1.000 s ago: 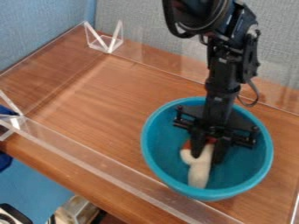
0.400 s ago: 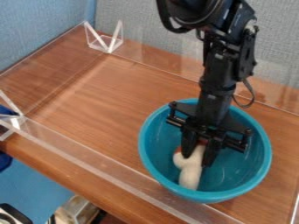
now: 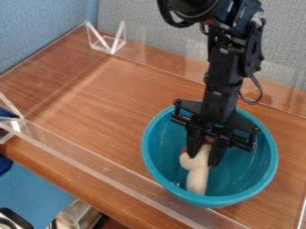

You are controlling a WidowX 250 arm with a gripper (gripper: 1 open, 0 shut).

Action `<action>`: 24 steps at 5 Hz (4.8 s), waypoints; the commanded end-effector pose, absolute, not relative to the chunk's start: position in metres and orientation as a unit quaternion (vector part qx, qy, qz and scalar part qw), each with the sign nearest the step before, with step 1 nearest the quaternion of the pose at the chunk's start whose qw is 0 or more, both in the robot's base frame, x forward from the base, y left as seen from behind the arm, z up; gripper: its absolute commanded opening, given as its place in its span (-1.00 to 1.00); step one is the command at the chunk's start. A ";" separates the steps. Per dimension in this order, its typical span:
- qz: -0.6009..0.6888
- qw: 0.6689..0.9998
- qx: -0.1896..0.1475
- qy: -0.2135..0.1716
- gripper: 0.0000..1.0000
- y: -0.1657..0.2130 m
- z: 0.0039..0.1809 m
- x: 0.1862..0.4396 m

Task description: Remove the mushroom from inside the blue bowl and put it on the table

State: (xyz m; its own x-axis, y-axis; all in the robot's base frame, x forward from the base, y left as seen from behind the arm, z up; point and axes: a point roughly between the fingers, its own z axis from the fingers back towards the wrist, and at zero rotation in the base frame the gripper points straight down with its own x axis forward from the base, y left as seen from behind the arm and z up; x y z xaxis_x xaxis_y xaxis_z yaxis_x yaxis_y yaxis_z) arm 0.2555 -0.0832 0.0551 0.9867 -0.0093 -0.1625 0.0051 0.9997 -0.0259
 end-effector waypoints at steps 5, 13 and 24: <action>-0.009 0.999 -0.021 0.026 -1.00 -0.066 0.076 0.256; 0.207 0.978 -0.020 -0.001 -1.00 -0.086 0.083 0.251; 0.536 0.838 0.049 -0.091 -1.00 0.053 0.124 0.273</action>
